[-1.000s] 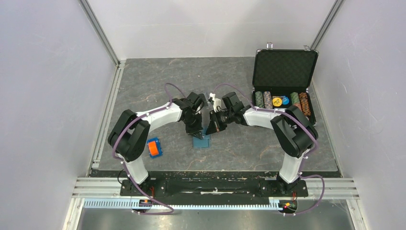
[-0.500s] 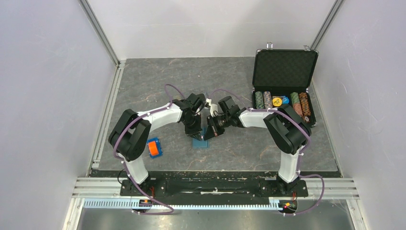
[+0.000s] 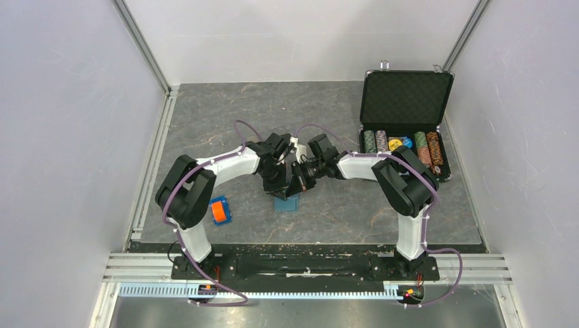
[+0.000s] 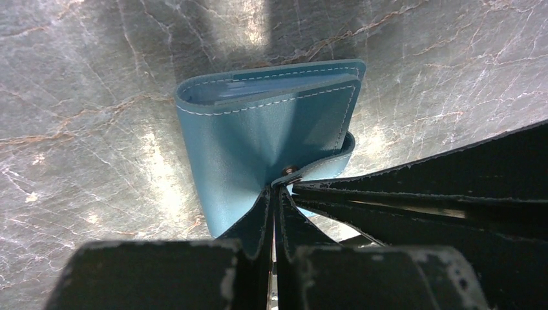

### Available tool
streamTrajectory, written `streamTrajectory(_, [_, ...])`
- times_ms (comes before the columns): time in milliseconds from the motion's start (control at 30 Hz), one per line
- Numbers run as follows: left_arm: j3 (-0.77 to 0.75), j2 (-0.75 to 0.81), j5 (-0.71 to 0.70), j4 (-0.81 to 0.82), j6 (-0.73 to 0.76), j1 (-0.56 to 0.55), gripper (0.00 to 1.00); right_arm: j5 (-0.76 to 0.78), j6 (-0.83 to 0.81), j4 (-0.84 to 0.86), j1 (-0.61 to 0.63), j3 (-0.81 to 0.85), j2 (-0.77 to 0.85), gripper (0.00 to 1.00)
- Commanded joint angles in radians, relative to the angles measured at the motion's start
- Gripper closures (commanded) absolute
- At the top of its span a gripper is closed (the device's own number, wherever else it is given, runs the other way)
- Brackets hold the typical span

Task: Put the credit cards into the card holder
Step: Close the card holder at the center of the board.

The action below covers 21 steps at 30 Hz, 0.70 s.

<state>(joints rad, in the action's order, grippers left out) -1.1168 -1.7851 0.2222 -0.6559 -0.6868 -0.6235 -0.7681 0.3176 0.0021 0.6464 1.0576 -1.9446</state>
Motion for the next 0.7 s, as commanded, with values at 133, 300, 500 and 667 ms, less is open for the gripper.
streamTrajectory(133, [0.013, -0.037, -0.038, 0.012, 0.009, 0.017, 0.98, 0.104, -0.095, -0.097, 0.022, 0.048, -0.063, 1.0])
streamTrajectory(300, [0.025, -0.044, -0.035, 0.021, 0.009, 0.026, 0.98, 0.191, -0.138, -0.206, 0.032, 0.088, -0.123, 1.0])
streamTrajectory(500, [0.041, -0.038, -0.017, 0.05, 0.011, 0.03, 0.98, 0.205, -0.147, -0.223, 0.035, 0.105, -0.109, 1.0])
streamTrajectory(667, [0.034, -0.012, 0.008, 0.057, 0.032, 0.029, 0.98, 0.117, -0.076, -0.104, -0.011, 0.073, -0.001, 1.0])
